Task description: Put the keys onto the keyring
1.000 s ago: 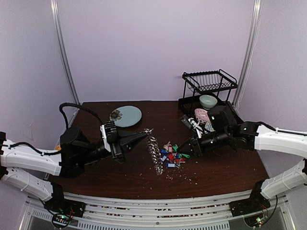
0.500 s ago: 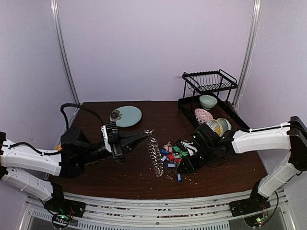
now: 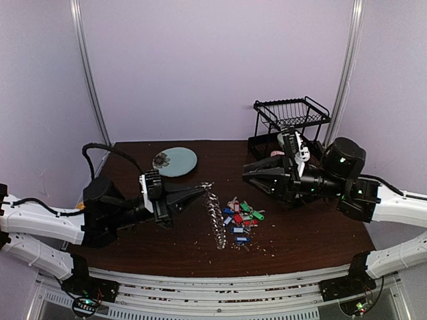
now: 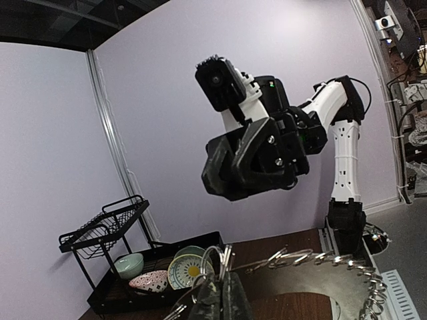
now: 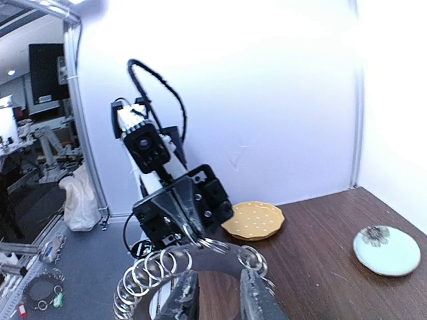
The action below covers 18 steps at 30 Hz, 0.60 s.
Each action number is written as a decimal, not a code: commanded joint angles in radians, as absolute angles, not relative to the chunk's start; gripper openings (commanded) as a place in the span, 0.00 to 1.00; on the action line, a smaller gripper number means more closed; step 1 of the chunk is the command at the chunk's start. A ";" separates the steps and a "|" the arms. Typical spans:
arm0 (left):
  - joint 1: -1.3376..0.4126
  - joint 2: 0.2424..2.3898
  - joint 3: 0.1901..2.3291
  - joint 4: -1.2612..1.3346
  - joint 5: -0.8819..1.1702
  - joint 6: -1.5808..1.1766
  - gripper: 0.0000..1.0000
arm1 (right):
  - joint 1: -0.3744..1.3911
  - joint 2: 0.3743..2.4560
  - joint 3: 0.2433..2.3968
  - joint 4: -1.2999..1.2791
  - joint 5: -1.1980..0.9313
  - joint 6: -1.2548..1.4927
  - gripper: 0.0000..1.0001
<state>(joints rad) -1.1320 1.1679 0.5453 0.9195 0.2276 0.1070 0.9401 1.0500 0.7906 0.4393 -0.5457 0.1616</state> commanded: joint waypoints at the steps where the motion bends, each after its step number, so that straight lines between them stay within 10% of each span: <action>1: -1.139 1.157 0.572 1.005 0.247 0.087 0.00 | 0.980 1.154 0.848 0.585 -0.689 0.065 0.22; 18: -1.138 1.157 0.585 0.975 0.236 0.108 0.00 | 1.036 1.251 0.925 0.542 -0.699 -0.022 0.11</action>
<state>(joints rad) -1.1343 1.1679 0.5461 0.9150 0.2359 0.1032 1.0290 1.2377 0.8894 0.5316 -0.6857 -0.0017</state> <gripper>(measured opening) 0.006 0.116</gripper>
